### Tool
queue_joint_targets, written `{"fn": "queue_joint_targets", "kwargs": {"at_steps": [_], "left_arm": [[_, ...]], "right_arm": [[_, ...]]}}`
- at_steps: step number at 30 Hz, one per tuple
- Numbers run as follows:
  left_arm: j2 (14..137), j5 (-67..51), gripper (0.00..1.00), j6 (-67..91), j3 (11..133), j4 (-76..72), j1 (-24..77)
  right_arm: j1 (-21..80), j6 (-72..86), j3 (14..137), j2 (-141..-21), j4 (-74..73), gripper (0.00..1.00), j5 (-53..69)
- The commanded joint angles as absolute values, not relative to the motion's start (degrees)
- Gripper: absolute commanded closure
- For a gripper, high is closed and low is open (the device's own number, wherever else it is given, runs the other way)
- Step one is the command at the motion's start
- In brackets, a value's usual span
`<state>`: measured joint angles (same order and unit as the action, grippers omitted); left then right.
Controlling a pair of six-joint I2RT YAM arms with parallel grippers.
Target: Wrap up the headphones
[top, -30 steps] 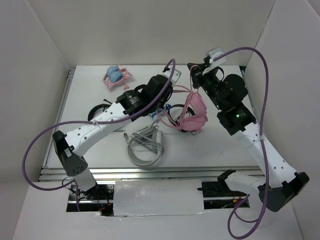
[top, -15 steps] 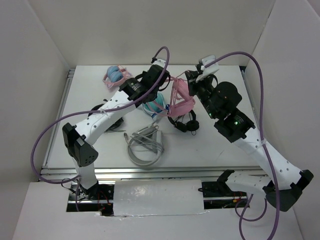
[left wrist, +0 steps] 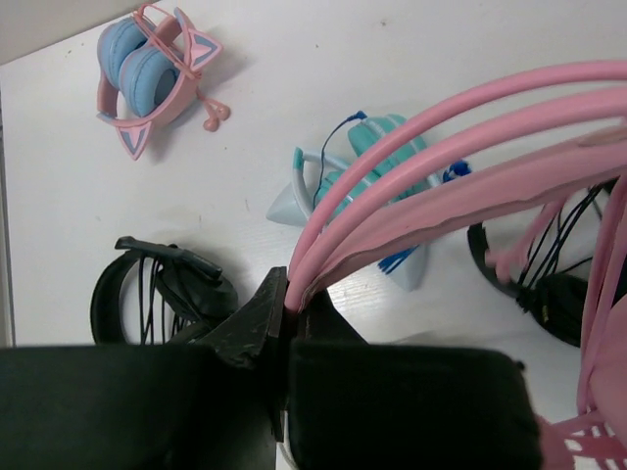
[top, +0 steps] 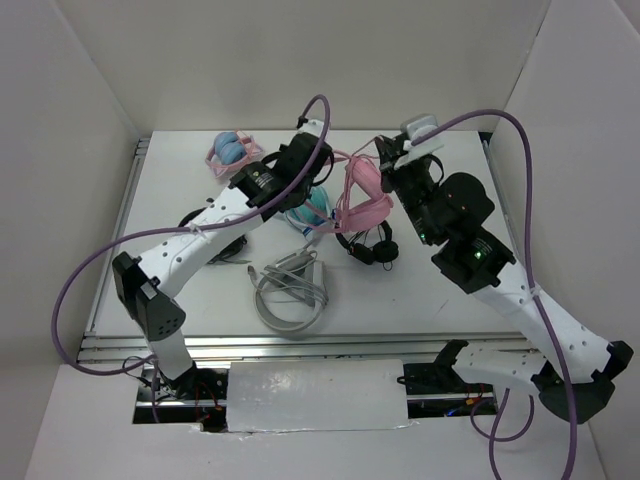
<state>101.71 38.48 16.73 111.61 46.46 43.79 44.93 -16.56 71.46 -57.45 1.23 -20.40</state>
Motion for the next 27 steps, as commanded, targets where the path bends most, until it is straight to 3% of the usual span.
{"fn": "queue_joint_targets", "kwargs": {"at_steps": [1, 3, 9, 13, 19, 21, 27], "left_arm": [[97.22, 40.51, 1.00, 12.05, 102.88, 41.95, 42.89], [93.98, 40.96, 1.00, 9.15, 97.59, 37.73, 44.12], [89.21, 40.86, 1.00, 3.79, 92.03, 34.72, 45.09], [86.57, 41.48, 1.00, 1.93, 88.59, 31.29, 45.09], [92.19, 48.69, 1.00, 7.46, 97.46, 37.70, 44.91], [94.12, 49.57, 1.00, 10.18, 100.01, 39.02, 44.74], [99.13, 47.46, 1.00, 16.95, 107.39, 42.36, 41.58]], "right_arm": [[45.97, -25.99, 78.84, -58.53, 11.59, 0.99, -27.13], [45.62, -29.60, 78.75, -60.73, 13.80, 1.00, -29.43], [41.31, -33.83, 85.60, -64.42, 1.42, 1.00, -25.76], [37.18, -31.48, 86.30, -62.58, -6.12, 1.00, -15.07], [35.42, -27.25, 92.28, -61.53, -18.44, 1.00, -0.91], [35.68, -24.02, 92.64, -60.74, -21.87, 0.99, 9.11], [36.91, -12.58, 90.53, -57.40, -22.33, 0.98, 24.16]]}}
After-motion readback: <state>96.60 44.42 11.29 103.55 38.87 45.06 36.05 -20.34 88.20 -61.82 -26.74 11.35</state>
